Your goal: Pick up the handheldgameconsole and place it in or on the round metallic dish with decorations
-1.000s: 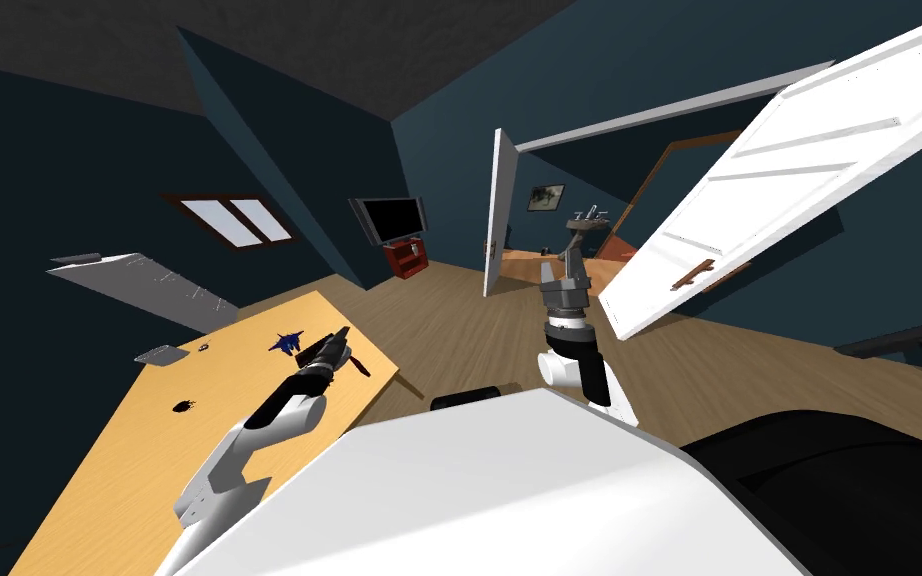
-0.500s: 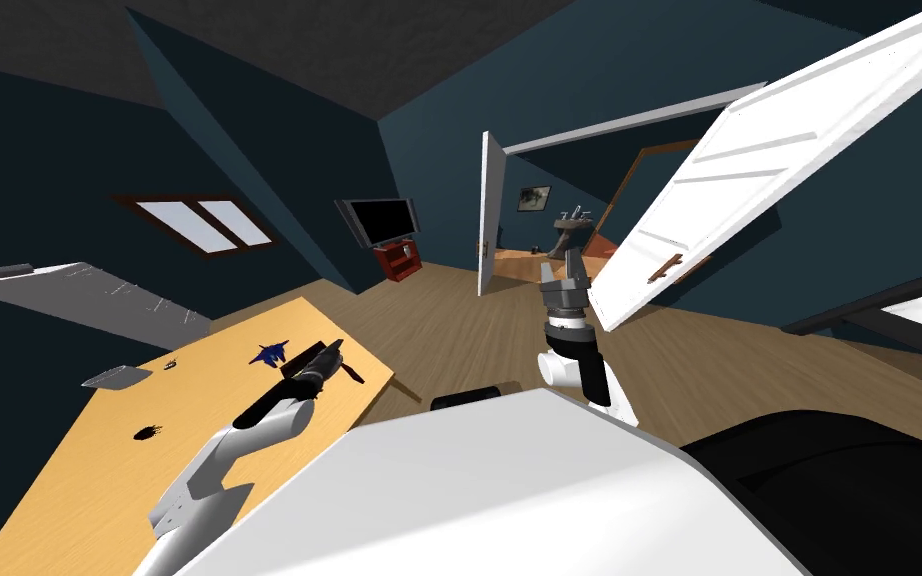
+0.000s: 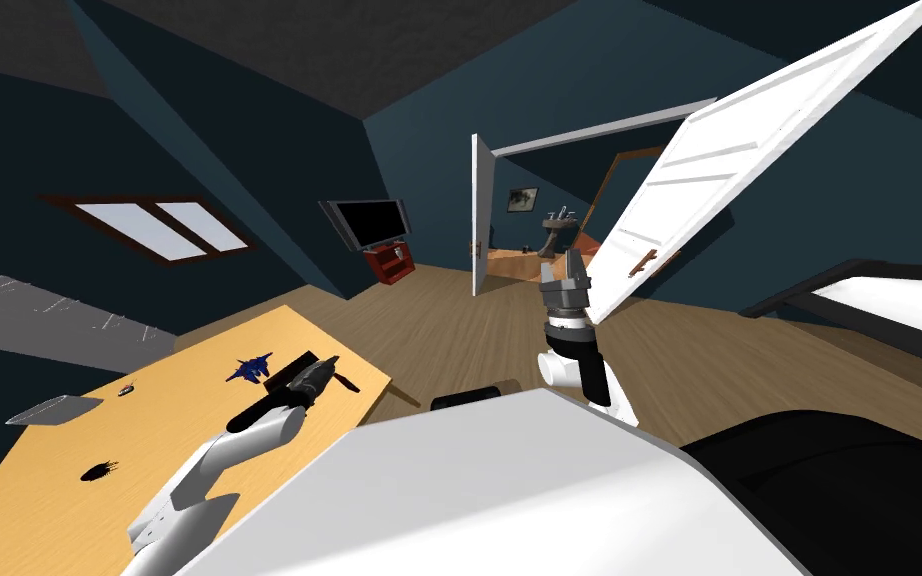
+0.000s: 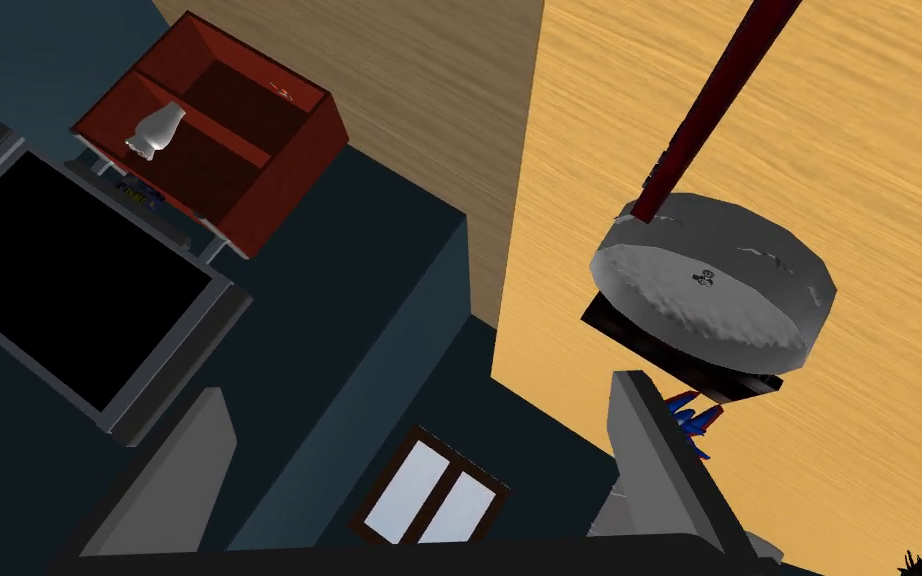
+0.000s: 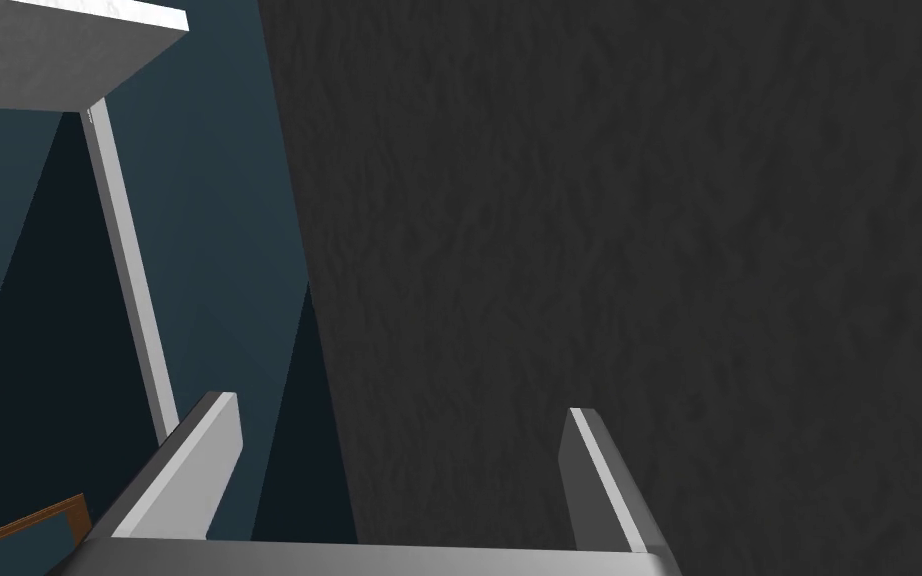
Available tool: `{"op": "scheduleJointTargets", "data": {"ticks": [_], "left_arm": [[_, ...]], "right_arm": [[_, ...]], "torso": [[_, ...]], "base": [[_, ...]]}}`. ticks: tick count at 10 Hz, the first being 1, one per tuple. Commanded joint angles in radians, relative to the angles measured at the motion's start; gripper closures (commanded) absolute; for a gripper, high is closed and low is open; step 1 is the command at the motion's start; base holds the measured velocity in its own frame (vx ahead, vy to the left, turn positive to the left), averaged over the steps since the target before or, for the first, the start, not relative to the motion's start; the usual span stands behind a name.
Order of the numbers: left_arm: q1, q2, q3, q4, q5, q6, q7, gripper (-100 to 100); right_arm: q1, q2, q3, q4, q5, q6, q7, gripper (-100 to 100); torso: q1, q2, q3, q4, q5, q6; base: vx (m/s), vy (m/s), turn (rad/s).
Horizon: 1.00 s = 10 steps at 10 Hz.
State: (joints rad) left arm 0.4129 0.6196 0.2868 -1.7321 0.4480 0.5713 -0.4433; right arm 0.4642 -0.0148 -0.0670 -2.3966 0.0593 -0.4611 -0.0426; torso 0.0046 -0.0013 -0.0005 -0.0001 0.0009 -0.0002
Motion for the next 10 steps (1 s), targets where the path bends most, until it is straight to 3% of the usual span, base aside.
{"op": "scheduleJointTargets", "data": {"ticks": [1, 2, 9, 10], "left_arm": [[0.001, 0.030, -0.003, 0.050, 0.046, 0.050, -0.023, -100], [0.001, 0.030, -0.003, 0.052, 0.046, 0.052, -0.023, -100], [-0.012, 0.091, -0.047, 0.196, 0.186, 0.244, -0.106, -100], [-0.012, 0.091, -0.047, 0.196, 0.186, 0.251, -0.106, -100]], "right_arm": [[0.000, 0.000, 0.000, 0.000, 0.000, 0.000, 0.000, 0], [0.000, 0.000, 0.000, 0.000, 0.000, 0.000, 0.000, 0], [0.000, 0.000, 0.000, 0.000, 0.000, 0.000, 0.000, 0], [0.000, 0.000, 0.000, 0.000, 0.000, 0.000, 0.000, 0]], "torso": [[0.000, 0.000, 0.000, 0.000, 0.000, 0.000], [0.002, -0.001, 0.000, 0.000, 0.001, 0.000], [0.001, -0.002, -0.001, -0.001, 0.000, 0.000], [0.002, -0.003, -0.002, -0.001, 0.001, -0.001]], "base": [[0.017, 0.066, -0.177], [0.019, 0.052, -0.049], [0.035, 0.065, -0.114], [0.034, 0.055, -0.049]]}}
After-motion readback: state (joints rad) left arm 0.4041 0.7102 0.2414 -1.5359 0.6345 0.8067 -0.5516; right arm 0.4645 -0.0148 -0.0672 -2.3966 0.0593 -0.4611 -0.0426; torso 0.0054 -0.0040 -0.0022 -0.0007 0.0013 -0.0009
